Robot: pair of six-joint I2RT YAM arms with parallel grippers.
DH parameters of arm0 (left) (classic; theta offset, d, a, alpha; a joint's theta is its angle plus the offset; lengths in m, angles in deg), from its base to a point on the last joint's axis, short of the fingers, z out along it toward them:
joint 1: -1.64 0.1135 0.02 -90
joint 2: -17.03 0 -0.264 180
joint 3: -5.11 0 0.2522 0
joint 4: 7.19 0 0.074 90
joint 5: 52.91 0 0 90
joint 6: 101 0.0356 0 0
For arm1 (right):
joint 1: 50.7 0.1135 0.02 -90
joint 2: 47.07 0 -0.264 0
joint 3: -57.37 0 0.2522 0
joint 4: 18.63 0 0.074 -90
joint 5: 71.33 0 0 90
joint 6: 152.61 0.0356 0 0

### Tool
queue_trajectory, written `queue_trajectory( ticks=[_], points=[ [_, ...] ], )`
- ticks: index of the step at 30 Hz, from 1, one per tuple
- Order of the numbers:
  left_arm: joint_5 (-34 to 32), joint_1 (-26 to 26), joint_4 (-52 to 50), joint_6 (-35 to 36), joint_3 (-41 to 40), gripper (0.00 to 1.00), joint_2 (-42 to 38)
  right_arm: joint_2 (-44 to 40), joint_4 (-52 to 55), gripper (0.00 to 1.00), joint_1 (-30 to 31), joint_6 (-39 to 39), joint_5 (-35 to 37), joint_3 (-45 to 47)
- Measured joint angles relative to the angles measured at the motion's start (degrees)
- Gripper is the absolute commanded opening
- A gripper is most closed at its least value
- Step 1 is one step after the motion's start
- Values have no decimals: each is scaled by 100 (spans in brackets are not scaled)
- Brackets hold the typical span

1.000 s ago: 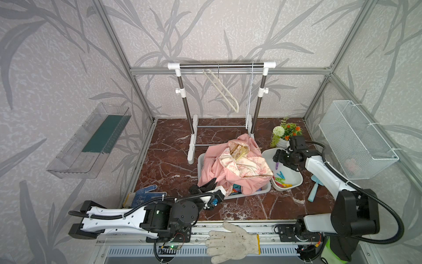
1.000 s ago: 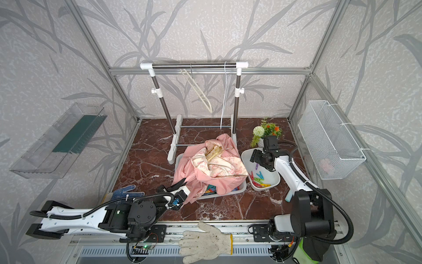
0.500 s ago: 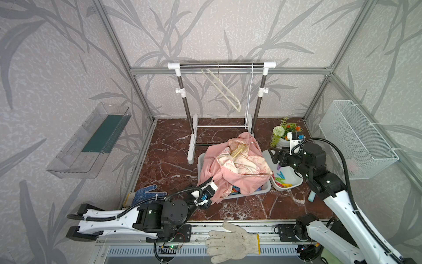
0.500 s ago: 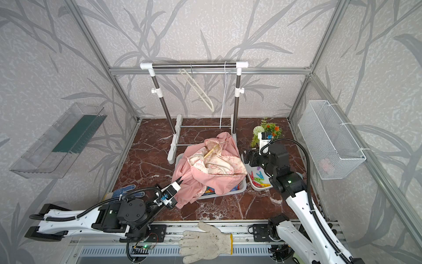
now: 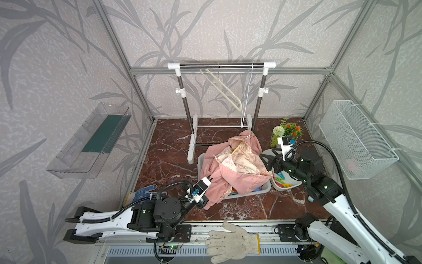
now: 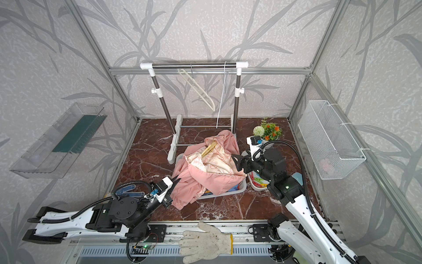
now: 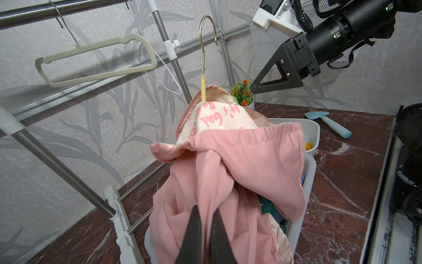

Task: Remove the clothespins securing jackets to the hanger
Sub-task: Remove the jacket from the hanger.

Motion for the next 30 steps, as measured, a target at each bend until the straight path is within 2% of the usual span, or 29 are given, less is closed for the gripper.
queue_trajectory(
  ticks=[7, 16, 19, 24, 30],
  points=[
    [98, 28, -157, -175, 52, 0, -210, 323, -76, 90, 555, -282, 59, -57],
    [337, 39, -203, -238, 52, 0, -319, 872, -240, 91, 752, -540, 269, -409],
    [450, 39, -221, -238, 52, 0, -321, 1272, -249, 78, 752, -549, 468, -669],
    [597, 68, -358, -249, 52, 0, -542, 1727, -262, 40, 741, -511, 793, -931],
    [765, 70, -588, -286, -35, 0, -1209, 2105, -168, 18, 380, -356, 739, -1309]
  ],
)
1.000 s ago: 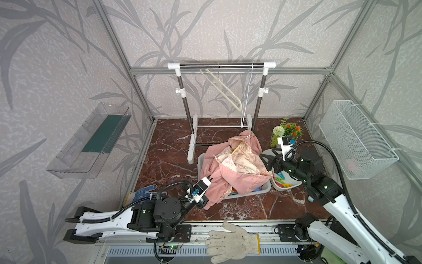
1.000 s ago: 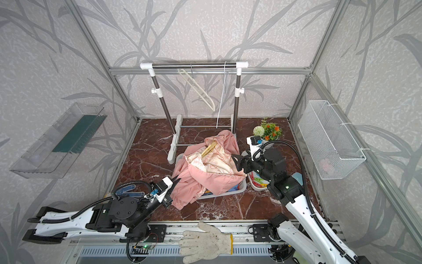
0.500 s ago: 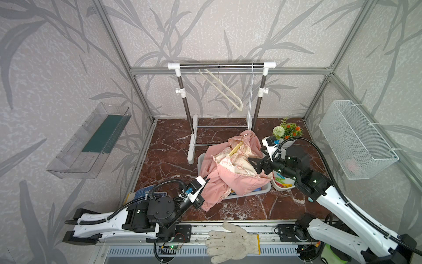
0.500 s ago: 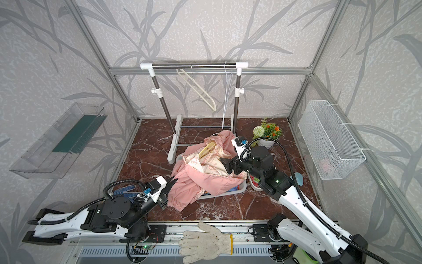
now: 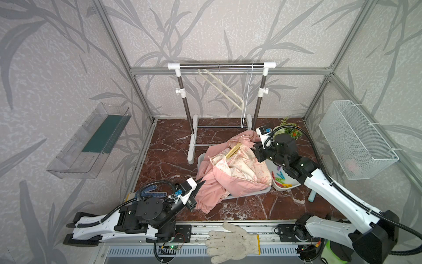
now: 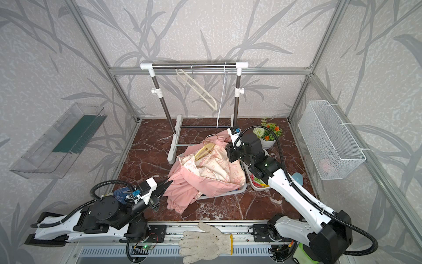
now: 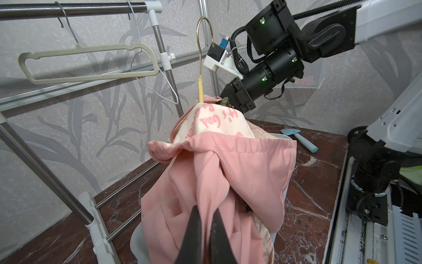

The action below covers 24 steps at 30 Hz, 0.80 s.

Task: Remove the clothespins securing jackets to the hanger
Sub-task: Remove the jacket from the hanger.

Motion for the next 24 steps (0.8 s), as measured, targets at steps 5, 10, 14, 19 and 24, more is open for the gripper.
queue_trajectory(
  ticks=[5, 10, 14, 19, 24],
  points=[
    [44, 0, -162, -57, -153, 0, -354, 350, 155, 15, -345, 177, -214, -348],
    [2, 0, -330, -146, -166, 14, -330, 621, 428, 11, -457, 367, -446, -673],
    [-42, 0, -372, -136, -125, 30, -186, 798, 498, 6, -472, 487, -710, -739],
    [-175, 0, -367, -39, 273, 54, 96, 822, 492, 3, -472, 629, -874, -608],
    [-352, 0, -186, 210, 811, 59, 603, 815, 492, 3, -452, 691, -977, -494]
  ],
)
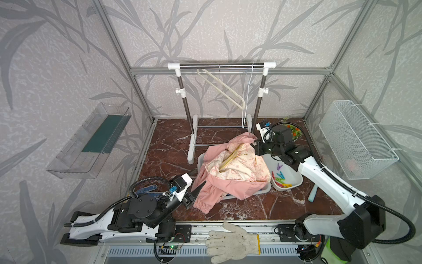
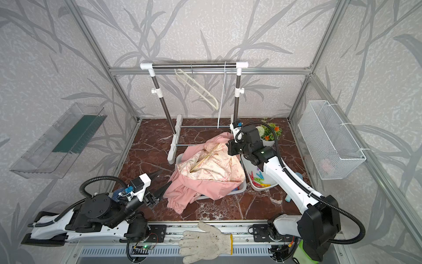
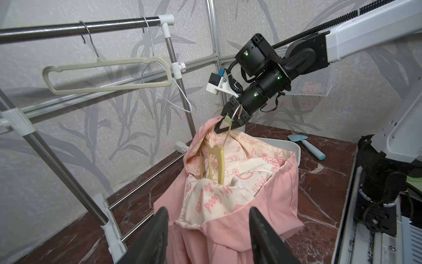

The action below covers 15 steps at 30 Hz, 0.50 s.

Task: Remove the clothespins securing jackets to the hanger
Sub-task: Remove the jacket from the hanger.

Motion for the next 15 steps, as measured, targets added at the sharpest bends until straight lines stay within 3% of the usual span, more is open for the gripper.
queue_trajectory(
  ticks=[7, 15],
  points=[
    [109, 278, -79, 313, 1082, 65, 1589, 0, -11, 3, 114, 66, -66, 2],
    [1521, 1961, -522, -66, 1613, 64, 2647, 0, -48, 3, 155, 87, -63, 2]
  ],
)
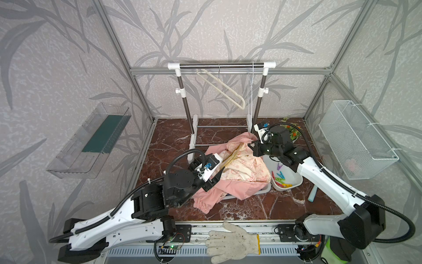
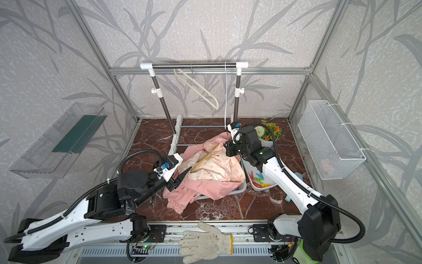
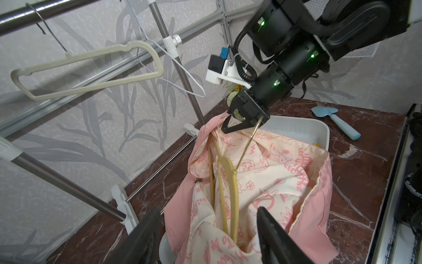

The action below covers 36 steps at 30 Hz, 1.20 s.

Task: Remove the clothespins securing jackets to the hanger
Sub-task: Remove the jacket from the hanger.

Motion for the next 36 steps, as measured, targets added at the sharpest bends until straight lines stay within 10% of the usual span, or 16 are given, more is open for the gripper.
queue_trajectory(
  ticks=[24, 36],
  points=[
    [857, 662, -380, 155, 966, 41, 2518, -15, -13, 3, 20, 68, 13, 39],
    [778, 671, -428, 188, 1058, 0, 2441, -20, -35, 4, 20, 85, 264, 72]
  ],
)
